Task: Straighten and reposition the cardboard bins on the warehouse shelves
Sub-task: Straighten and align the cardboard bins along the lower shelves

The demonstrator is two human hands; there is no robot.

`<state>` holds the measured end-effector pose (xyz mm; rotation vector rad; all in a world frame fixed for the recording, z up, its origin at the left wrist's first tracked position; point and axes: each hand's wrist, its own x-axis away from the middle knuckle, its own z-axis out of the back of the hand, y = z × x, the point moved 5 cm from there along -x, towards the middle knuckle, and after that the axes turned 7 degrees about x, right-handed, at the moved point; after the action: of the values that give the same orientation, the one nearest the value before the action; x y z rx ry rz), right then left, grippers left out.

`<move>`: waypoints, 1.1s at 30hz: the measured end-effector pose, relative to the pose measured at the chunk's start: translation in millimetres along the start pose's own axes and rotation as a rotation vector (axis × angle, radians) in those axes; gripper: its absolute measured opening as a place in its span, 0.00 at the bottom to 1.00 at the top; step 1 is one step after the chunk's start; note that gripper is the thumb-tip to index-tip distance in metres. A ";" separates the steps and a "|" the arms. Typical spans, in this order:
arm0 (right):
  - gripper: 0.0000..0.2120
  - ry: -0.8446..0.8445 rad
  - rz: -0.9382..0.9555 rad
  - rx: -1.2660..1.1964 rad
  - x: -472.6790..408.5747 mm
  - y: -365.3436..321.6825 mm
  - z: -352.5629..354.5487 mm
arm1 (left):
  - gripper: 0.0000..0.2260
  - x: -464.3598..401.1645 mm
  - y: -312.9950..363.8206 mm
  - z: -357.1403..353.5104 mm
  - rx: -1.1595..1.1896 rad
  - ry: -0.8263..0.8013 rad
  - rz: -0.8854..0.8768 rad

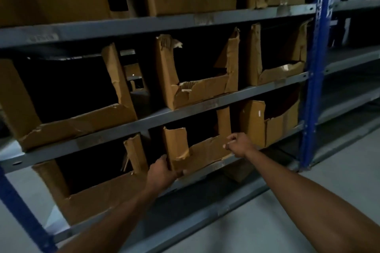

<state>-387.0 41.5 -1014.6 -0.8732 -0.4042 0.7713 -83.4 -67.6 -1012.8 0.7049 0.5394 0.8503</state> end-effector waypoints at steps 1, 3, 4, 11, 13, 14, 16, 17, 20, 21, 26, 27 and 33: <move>0.26 0.007 -0.022 -0.023 -7.2 11.6 -3.7 | 0.30 2.7 -7.7 -14.5 0.056 0.063 -0.008; 0.38 0.016 -0.061 -0.060 -21.1 27.4 -6.2 | 0.36 3.0 -18.5 -40.8 0.147 0.128 -0.023; 0.42 0.020 -0.061 -0.078 -29.8 33.2 -6.9 | 0.37 -0.1 -24.5 -50.4 0.161 0.158 0.004; 0.32 -0.097 0.007 -0.191 -88.4 63.8 -42.4 | 0.19 -35.7 -62.8 -87.0 0.090 0.406 0.034; 0.26 -0.029 0.048 -0.204 -94.1 77.2 -40.5 | 0.16 -36.4 -61.9 -91.6 0.105 0.477 0.009; 0.24 0.010 0.062 -0.212 -95.9 87.2 -36.1 | 0.17 -35.3 -61.8 -95.8 0.140 0.475 -0.028; 0.26 0.081 0.083 -0.228 -98.1 109.0 -25.6 | 0.25 -32.3 -63.7 -105.4 0.181 0.437 -0.079; 0.28 0.104 0.095 -0.229 -99.3 118.5 -22.7 | 0.28 -31.9 -65.5 -108.7 0.183 0.438 -0.089; 0.33 0.138 0.147 -0.186 -103.3 132.3 -24.0 | 0.29 -40.6 -69.4 -113.0 0.144 0.473 -0.099; 0.33 0.143 0.161 -0.178 -106.2 132.5 -27.2 | 0.27 -44.0 -69.6 -112.5 0.116 0.483 -0.097; 0.37 0.174 0.156 -0.178 -114.6 127.6 -40.7 | 0.20 -50.2 -72.0 -110.0 0.074 0.521 -0.093; 0.37 0.180 0.141 -0.152 -114.9 130.2 -43.9 | 0.18 -50.6 -73.3 -110.4 0.086 0.527 -0.097; 0.33 0.319 0.149 -0.009 -99.0 136.2 -55.9 | 0.16 -33.9 -103.6 -132.0 0.313 0.668 -0.079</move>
<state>-478.3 -7.1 -1158.7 -1.0236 -0.0610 0.7509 -141.4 -98.7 -1170.8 0.6678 1.3119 0.9329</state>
